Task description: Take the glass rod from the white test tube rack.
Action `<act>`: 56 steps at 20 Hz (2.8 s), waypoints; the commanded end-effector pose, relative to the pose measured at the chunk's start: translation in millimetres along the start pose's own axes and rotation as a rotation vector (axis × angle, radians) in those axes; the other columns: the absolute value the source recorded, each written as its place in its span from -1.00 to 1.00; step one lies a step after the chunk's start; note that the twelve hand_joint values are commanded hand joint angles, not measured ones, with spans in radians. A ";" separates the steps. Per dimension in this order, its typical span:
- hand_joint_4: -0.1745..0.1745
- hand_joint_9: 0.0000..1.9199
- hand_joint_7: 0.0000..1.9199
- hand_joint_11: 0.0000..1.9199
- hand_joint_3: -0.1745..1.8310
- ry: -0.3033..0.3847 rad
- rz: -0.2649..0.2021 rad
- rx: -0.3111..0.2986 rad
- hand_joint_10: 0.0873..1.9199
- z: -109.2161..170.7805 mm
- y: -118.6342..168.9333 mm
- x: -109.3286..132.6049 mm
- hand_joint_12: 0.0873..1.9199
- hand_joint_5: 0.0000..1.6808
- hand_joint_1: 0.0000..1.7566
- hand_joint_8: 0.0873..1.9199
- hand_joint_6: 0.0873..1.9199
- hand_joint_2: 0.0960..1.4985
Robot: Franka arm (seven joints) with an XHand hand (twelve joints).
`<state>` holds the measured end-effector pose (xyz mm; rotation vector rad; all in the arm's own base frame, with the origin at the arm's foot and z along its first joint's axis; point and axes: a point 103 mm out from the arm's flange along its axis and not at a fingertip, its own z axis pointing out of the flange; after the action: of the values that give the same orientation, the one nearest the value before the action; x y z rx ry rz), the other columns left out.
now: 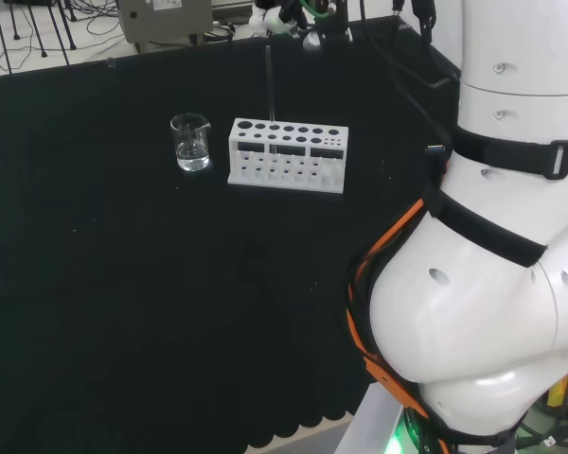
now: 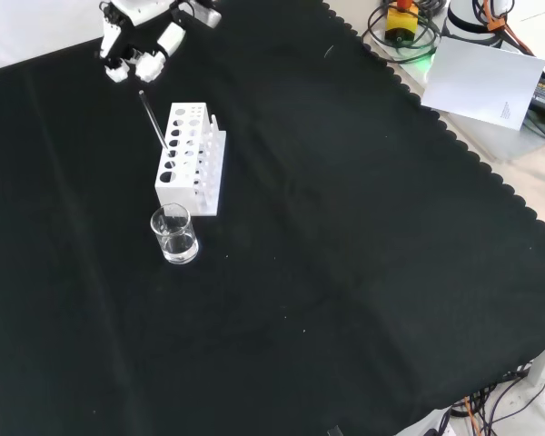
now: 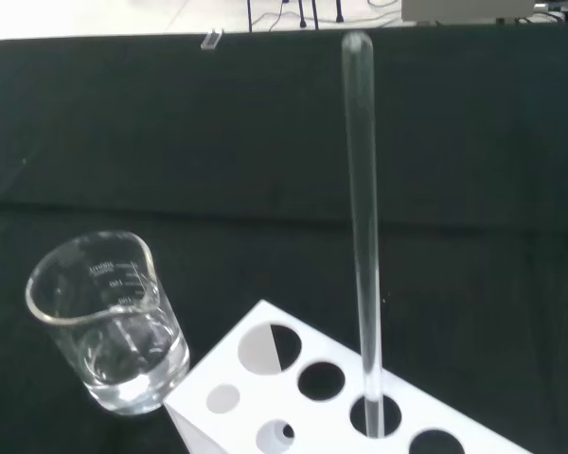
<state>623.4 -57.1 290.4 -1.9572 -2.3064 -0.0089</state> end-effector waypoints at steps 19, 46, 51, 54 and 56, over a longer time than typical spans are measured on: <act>-1.00 0.48 0.11 0.26 -1.00 0.000 -0.010 0.091 -0.04 51.8 -3.1 -6.0 0.37 -0.26 -0.09 -0.04 -0.06 0.57; -0.56 0.16 -0.17 0.13 -1.00 0.008 0.036 0.128 -0.30 32.4 -30.4 -16.0 0.37 -0.62 -0.09 -0.12 -0.31 0.46; -0.54 0.19 -0.15 0.16 -1.00 -0.002 0.027 0.148 -0.32 33.2 -35.6 -9.3 0.36 -0.62 -0.08 -0.13 -0.34 0.46; -0.53 0.20 -0.15 0.17 -1.00 -0.001 0.028 0.158 -0.32 36.4 -35.4 -8.4 0.35 -0.62 -0.08 -0.13 -0.35 0.45; -0.53 0.20 -0.13 0.18 -1.00 -0.002 0.027 0.165 -0.33 39.2 -34.6 -9.1 0.35 -0.61 -0.08 -0.14 -0.36 0.45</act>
<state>587.4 -70.2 258.0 -1.9163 -2.2084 0.1601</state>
